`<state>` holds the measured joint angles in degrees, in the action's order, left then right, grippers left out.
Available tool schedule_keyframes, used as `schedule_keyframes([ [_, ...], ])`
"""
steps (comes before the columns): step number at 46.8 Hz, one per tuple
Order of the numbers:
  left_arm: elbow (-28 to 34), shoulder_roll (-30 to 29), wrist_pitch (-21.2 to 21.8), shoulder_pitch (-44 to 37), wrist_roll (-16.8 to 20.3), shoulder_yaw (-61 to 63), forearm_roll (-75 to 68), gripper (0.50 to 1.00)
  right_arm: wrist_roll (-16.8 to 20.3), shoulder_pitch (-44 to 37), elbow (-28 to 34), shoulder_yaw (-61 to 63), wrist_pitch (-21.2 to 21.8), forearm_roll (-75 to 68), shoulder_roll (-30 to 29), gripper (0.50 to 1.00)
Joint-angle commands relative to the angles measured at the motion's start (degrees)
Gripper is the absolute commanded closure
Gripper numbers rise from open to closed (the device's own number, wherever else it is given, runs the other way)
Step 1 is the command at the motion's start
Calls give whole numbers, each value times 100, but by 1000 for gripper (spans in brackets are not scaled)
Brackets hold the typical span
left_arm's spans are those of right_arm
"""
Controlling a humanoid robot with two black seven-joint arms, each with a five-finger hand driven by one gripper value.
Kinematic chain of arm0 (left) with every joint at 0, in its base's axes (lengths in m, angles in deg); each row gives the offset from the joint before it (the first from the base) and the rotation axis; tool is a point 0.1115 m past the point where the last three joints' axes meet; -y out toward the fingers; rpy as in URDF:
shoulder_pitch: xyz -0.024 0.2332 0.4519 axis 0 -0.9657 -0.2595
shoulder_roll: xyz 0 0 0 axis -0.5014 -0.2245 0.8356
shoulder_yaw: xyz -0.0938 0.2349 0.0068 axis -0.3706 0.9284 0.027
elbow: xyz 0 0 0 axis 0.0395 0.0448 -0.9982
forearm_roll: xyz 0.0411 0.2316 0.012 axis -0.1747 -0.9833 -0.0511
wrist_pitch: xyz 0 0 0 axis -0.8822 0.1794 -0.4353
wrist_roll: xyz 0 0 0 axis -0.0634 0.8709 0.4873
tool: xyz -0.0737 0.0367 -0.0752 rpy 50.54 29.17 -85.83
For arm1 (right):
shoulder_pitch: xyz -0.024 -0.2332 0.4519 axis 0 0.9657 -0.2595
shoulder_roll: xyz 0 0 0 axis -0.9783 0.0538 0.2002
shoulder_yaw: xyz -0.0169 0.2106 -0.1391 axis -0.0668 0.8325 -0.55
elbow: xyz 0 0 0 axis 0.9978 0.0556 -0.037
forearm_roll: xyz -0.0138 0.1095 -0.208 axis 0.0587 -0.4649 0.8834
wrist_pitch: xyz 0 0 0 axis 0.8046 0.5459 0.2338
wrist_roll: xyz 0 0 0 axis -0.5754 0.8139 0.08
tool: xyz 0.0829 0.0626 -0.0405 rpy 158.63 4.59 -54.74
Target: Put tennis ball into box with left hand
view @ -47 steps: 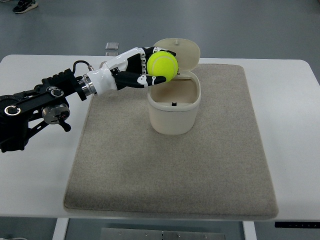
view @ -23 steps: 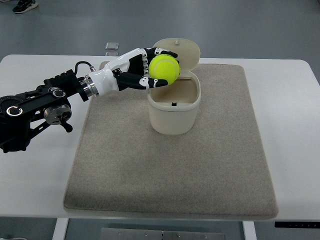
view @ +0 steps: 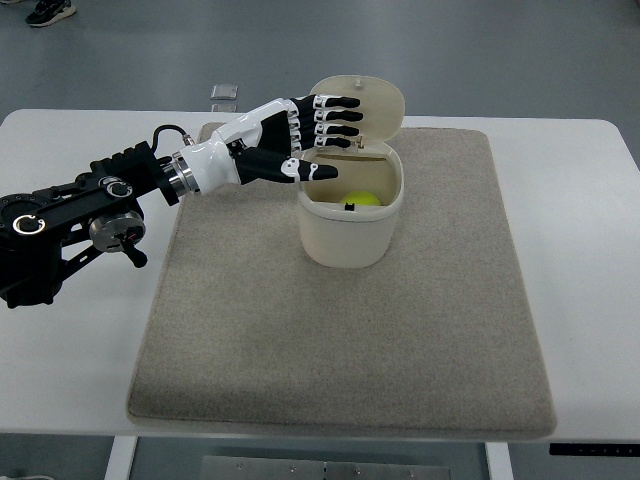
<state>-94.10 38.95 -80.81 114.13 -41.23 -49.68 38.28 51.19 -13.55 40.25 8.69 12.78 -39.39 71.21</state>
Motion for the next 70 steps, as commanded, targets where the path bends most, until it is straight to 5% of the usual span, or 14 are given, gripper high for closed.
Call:
schedule_keyframes([
  [1, -23, -24, 12, -26, 8, -51, 41, 679, 0, 0, 0, 0, 6, 0, 0, 599],
  [36, -340, -402, 73, -976, 35, -1791, 120, 679, 0, 0, 0, 0, -2, 0, 0, 599],
  [47, 679, -200, 126, -976, 35, -2055, 673, 679, 0, 0, 0, 0, -2, 0, 0, 599],
  [61, 2718, 705, 399, -572, 8, -2195, 1289, 666, 0, 0, 0, 0, 6, 0, 0, 599],
  [70, 3422, 1162, 328, -334, 8, -2274, 1438, 619, 0, 0, 0, 0, 6, 0, 0, 599],
])
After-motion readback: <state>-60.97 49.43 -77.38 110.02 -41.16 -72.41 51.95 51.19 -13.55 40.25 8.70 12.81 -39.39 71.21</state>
